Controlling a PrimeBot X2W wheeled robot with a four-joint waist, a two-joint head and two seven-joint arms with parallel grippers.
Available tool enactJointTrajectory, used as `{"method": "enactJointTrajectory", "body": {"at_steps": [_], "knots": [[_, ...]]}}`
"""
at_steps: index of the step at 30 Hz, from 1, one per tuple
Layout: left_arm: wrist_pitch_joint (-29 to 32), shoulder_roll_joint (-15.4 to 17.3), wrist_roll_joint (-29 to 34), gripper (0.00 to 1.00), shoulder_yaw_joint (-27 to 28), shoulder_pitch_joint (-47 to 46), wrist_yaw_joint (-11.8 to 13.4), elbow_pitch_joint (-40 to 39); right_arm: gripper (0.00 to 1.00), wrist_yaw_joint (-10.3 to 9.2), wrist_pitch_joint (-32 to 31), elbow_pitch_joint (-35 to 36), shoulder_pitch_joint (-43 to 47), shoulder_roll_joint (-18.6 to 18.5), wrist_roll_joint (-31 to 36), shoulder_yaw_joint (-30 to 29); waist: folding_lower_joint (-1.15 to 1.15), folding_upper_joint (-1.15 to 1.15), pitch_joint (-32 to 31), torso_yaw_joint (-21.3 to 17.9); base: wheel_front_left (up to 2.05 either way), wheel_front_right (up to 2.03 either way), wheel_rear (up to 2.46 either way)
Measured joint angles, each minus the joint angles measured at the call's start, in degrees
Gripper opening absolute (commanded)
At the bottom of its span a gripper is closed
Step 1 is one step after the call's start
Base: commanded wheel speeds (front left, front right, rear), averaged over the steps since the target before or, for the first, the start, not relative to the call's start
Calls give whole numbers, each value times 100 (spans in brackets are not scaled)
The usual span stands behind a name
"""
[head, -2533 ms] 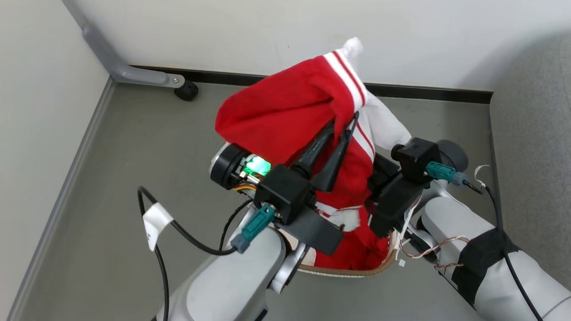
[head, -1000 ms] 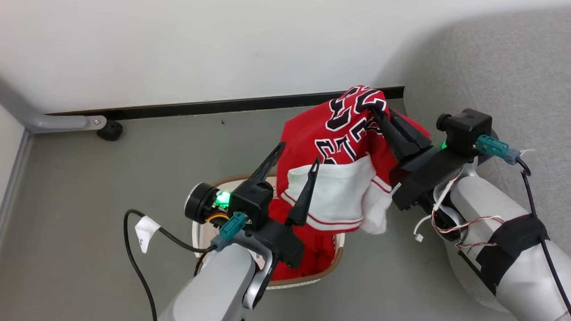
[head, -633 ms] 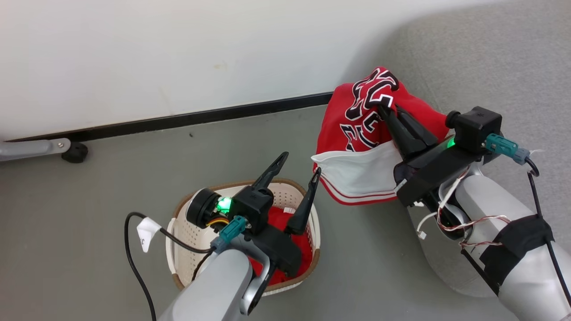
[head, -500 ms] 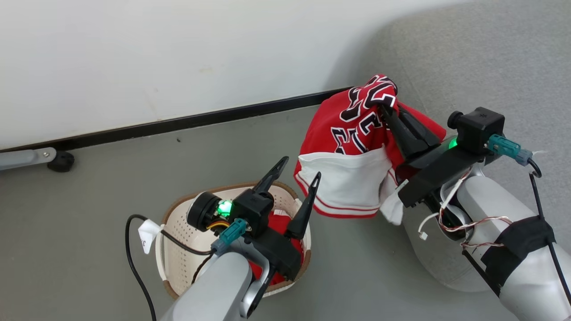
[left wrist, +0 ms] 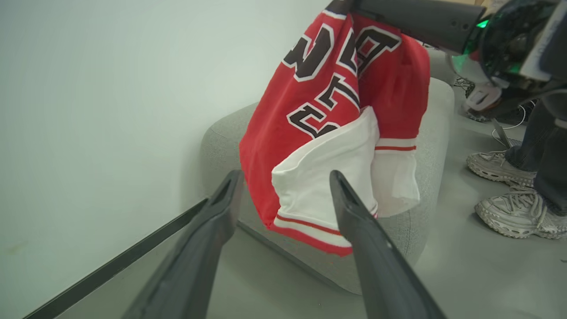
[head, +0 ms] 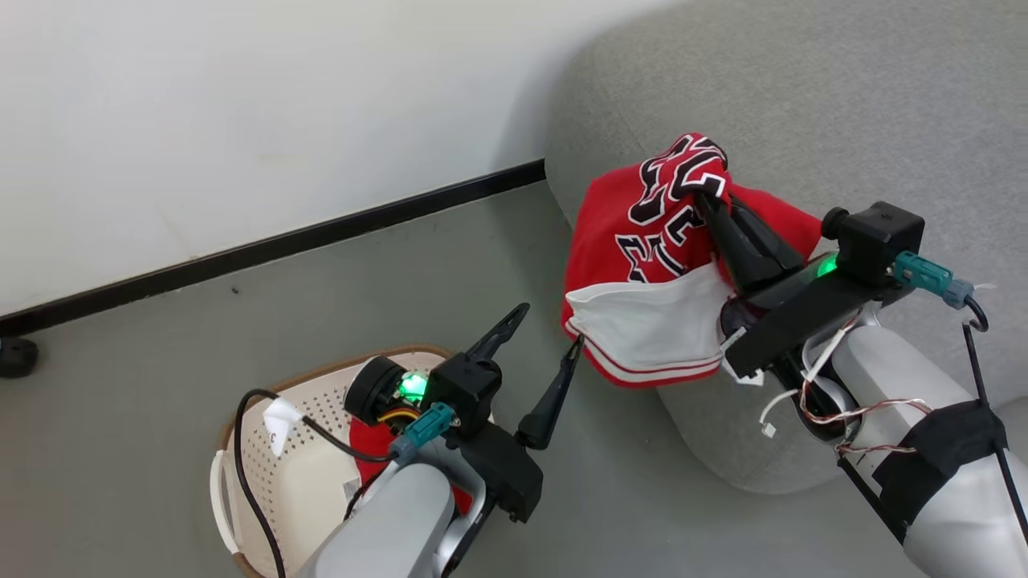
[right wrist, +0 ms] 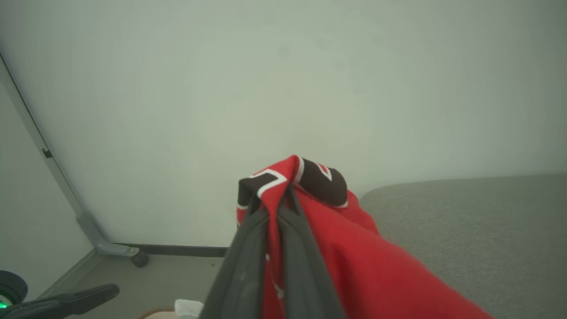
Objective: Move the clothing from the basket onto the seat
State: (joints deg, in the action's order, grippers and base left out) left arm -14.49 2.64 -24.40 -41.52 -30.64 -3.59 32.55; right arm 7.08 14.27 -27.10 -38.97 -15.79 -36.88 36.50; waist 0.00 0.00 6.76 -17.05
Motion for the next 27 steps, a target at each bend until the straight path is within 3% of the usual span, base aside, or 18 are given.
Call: {"method": "enactJointTrajectory", "body": {"at_steps": [20,27], "knots": [[0,1,-31,100,-76,-57,-46,31,0,0,0,296,282,24,107,-130,0,0,-75,-978,0,0,0],[0,-4,-120,100,-403,-62,15,-115,0,0,1,393,329,-312,175,-521,0,0,8,-1192,0,0,0]]}}
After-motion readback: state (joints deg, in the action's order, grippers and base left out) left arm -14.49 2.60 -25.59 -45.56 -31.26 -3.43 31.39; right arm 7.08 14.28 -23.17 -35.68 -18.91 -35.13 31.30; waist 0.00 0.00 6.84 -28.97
